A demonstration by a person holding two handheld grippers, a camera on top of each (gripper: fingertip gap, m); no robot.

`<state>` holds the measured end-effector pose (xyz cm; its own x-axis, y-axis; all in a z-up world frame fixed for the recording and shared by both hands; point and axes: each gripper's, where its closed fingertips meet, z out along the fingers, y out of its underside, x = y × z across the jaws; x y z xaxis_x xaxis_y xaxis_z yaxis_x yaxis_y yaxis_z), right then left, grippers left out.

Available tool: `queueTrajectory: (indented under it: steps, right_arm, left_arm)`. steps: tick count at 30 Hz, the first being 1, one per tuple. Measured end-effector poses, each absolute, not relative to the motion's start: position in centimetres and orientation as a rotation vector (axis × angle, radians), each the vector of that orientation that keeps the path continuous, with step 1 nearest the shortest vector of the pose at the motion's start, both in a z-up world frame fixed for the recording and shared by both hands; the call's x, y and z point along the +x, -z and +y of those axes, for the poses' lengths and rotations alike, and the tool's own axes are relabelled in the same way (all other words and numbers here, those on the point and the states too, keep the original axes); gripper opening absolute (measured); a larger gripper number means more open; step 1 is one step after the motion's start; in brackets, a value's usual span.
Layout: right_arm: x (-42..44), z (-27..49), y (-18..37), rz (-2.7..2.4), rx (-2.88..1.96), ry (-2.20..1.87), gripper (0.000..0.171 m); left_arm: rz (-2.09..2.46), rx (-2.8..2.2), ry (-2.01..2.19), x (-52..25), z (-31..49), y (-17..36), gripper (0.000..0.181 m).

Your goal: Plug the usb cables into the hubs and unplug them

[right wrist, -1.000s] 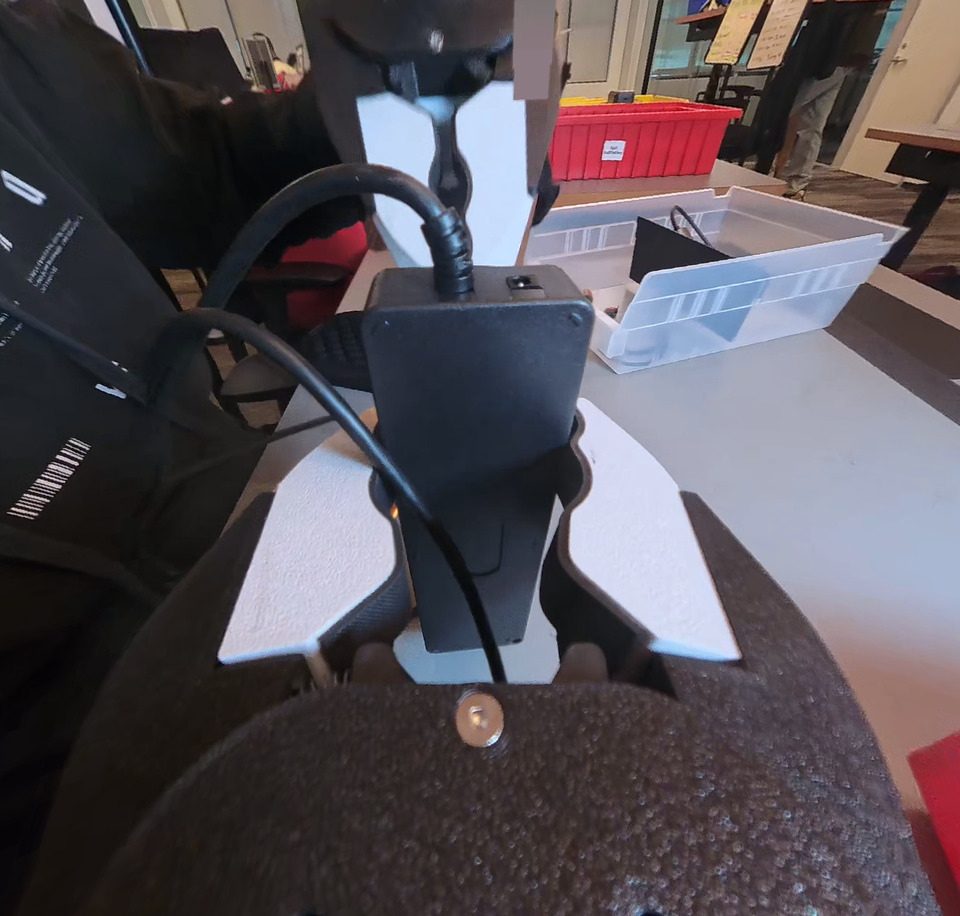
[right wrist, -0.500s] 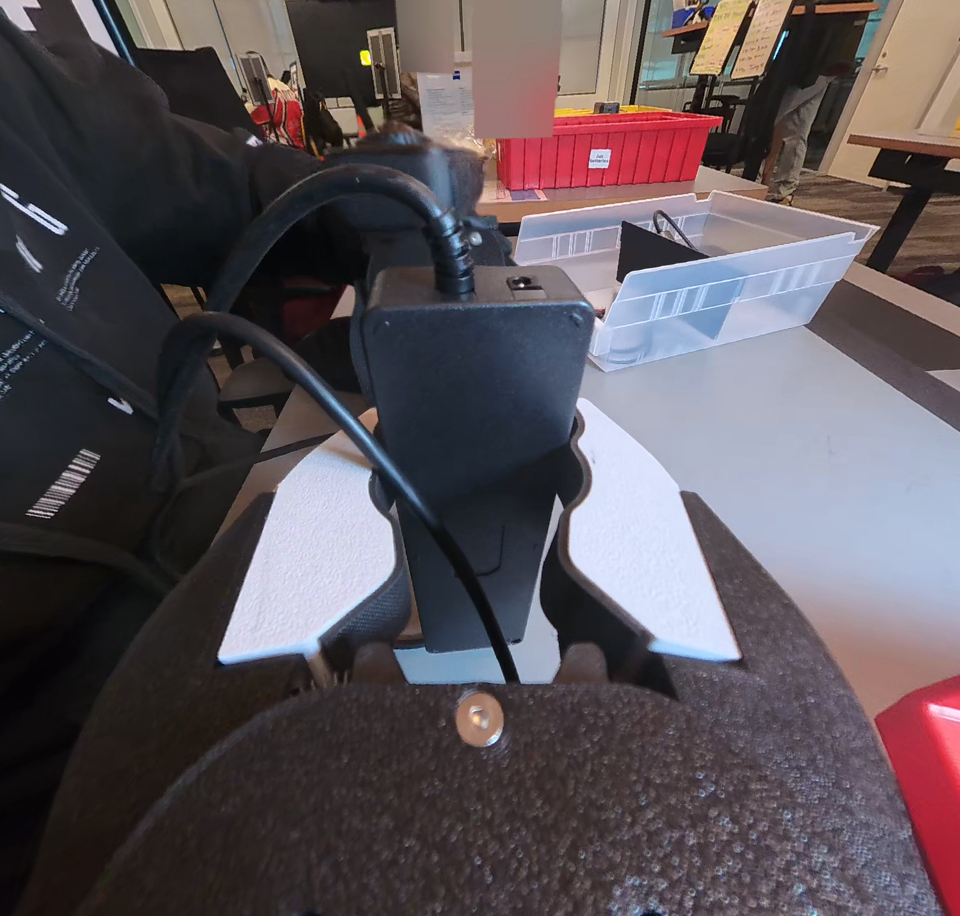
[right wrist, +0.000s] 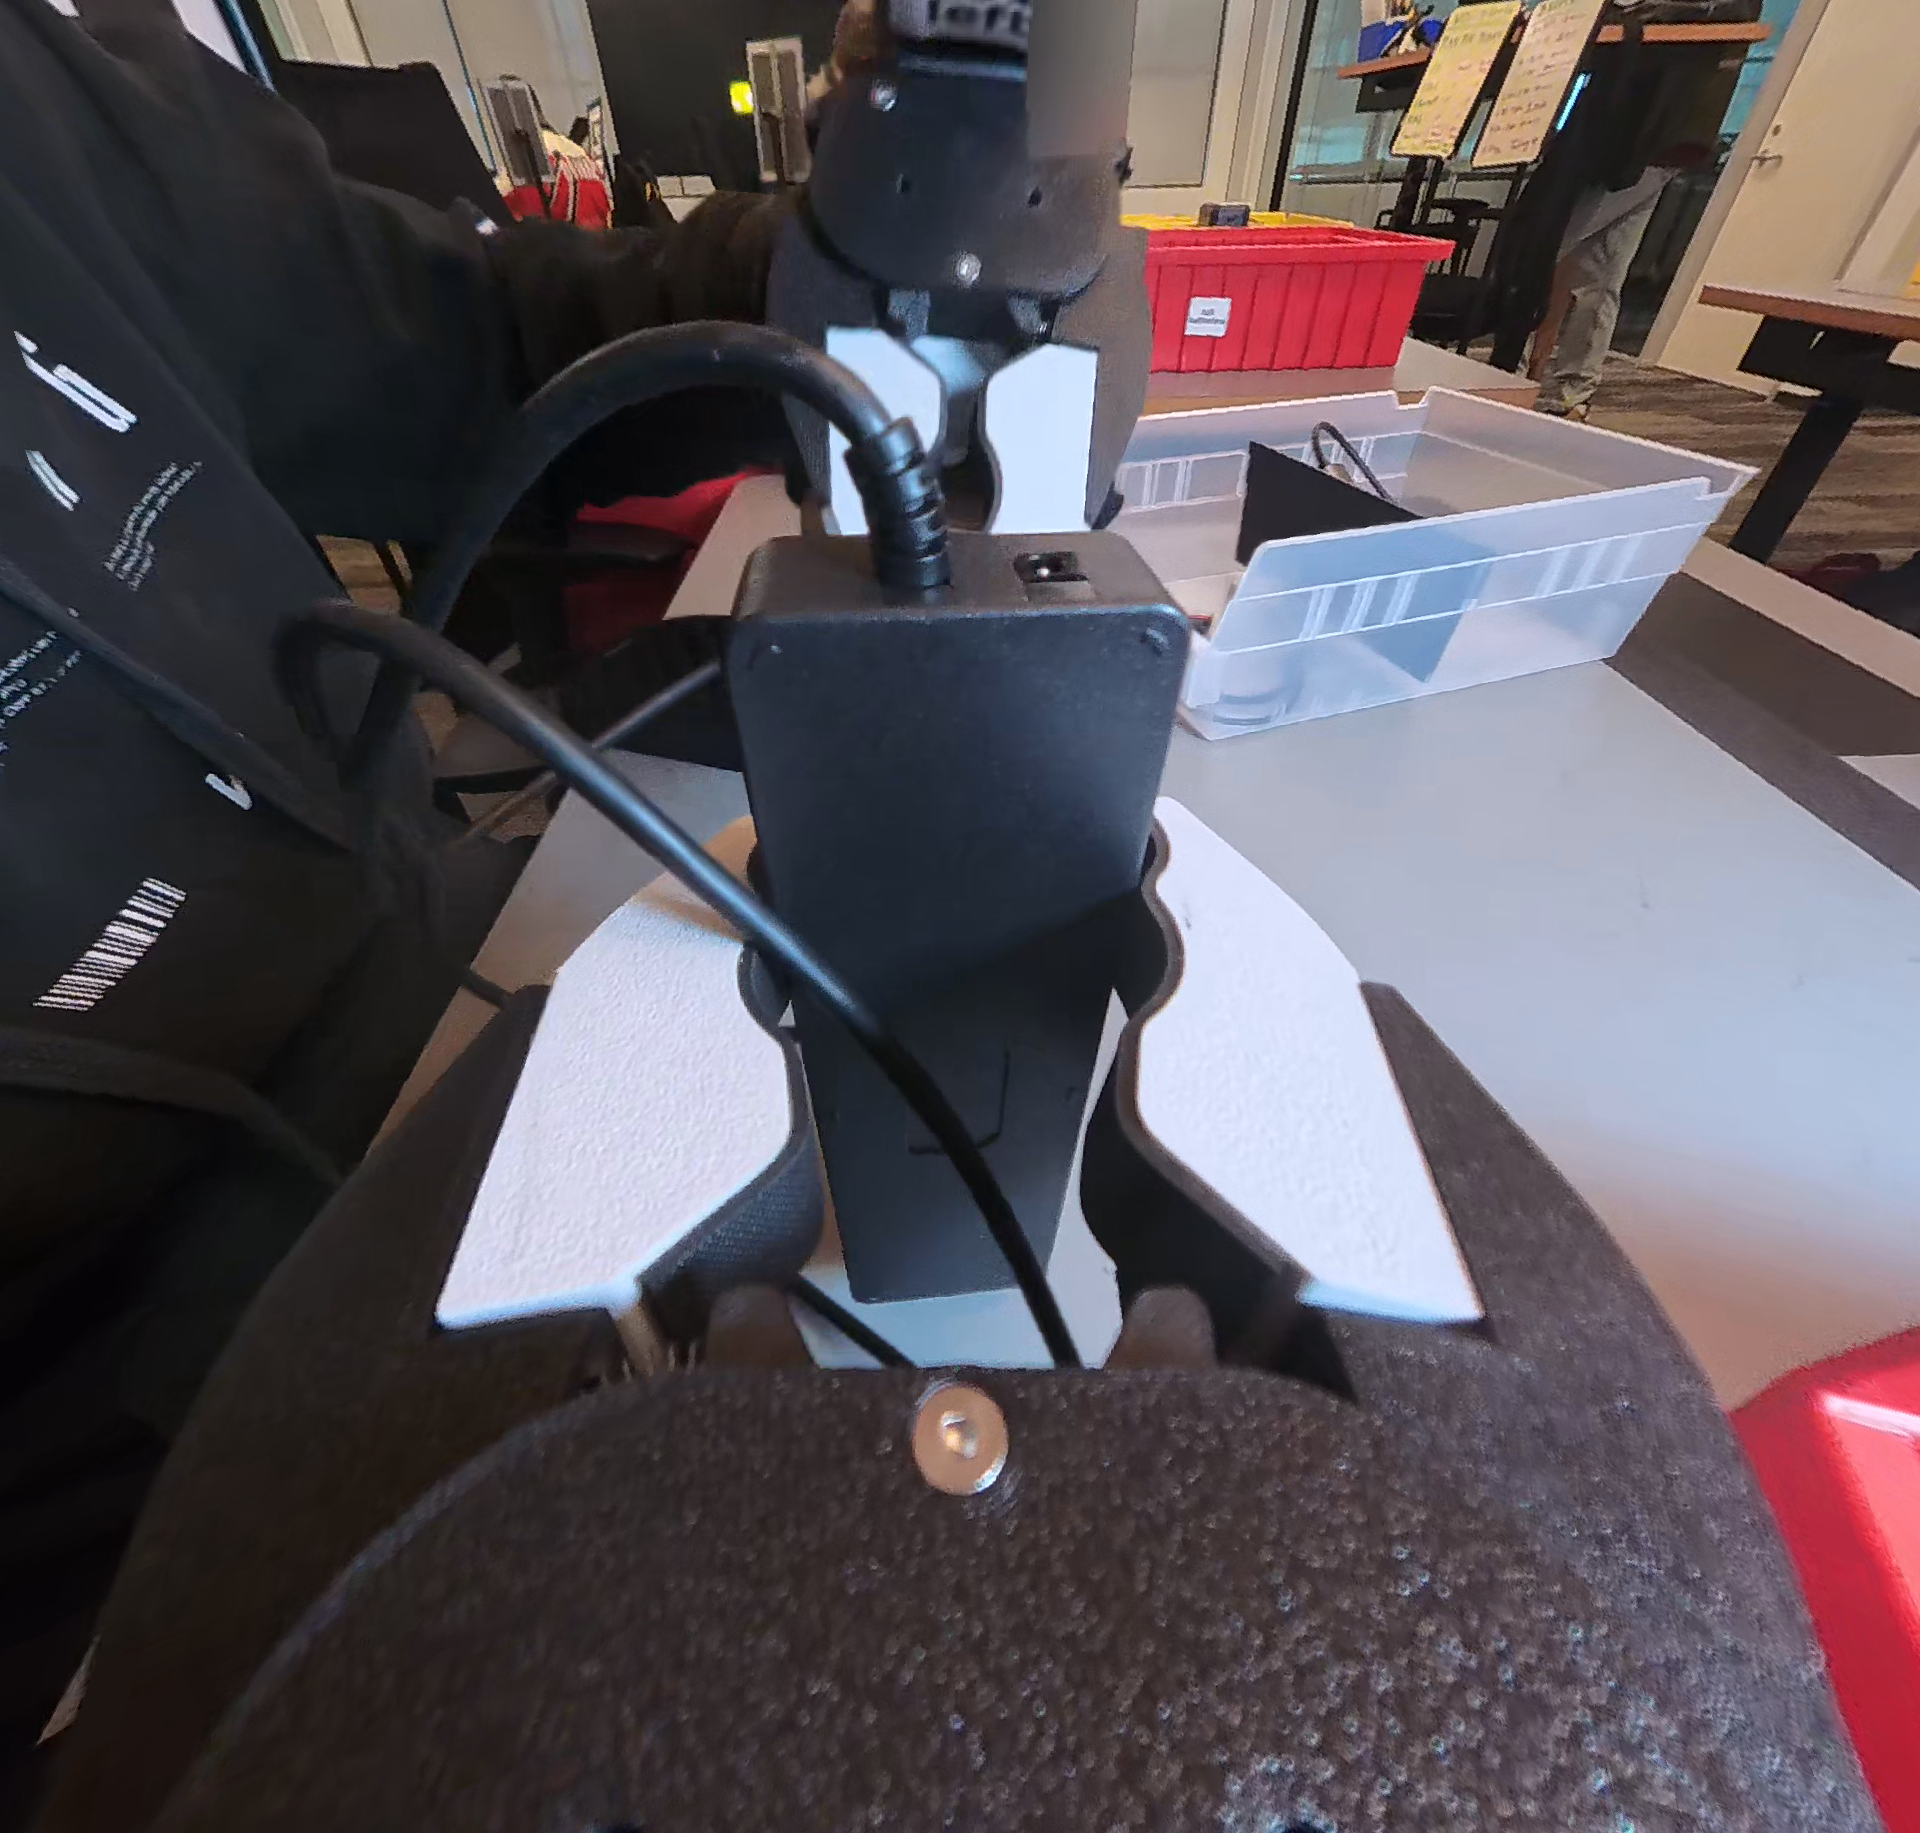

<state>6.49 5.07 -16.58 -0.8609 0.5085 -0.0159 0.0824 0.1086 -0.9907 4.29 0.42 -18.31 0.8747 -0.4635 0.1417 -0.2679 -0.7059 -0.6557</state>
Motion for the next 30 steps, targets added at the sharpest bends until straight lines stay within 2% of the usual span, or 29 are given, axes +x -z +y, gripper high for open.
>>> queueTrajectory:
  steps: [4, 7, 10, 22, 30]
  right_arm:
    - [6.7, 4.5, 16.7, -2.084, -0.564, -1.807, 0.062]
    - [6.8, 4.3, 16.8, -2.093, -0.562, -1.813, 0.062]
    - [6.7, 4.3, 16.9, -2.1, -0.568, -1.82, 0.062]
    - [7.9, 4.1, 16.6, -2.139, -0.505, -1.878, 0.062]
    - [9.9, 6.0, 13.8, -2.076, -0.415, -1.914, 0.061]
  left_arm:
    - [0.379, -2.265, 0.692, 5.3, 0.2, 15.8, 0.007]
    - [0.249, -1.959, 0.949, 5.7, 0.6, 12.0, 0.007]
    - [0.126, -1.745, 1.027, 4.2, 0.7, 10.0, 0.008]
    - [-0.165, -1.409, 0.754, -5.0, -1.6, 7.1, 0.007]
    - [-0.419, -1.101, 0.534, -14.8, -8.5, 4.9, 0.007]
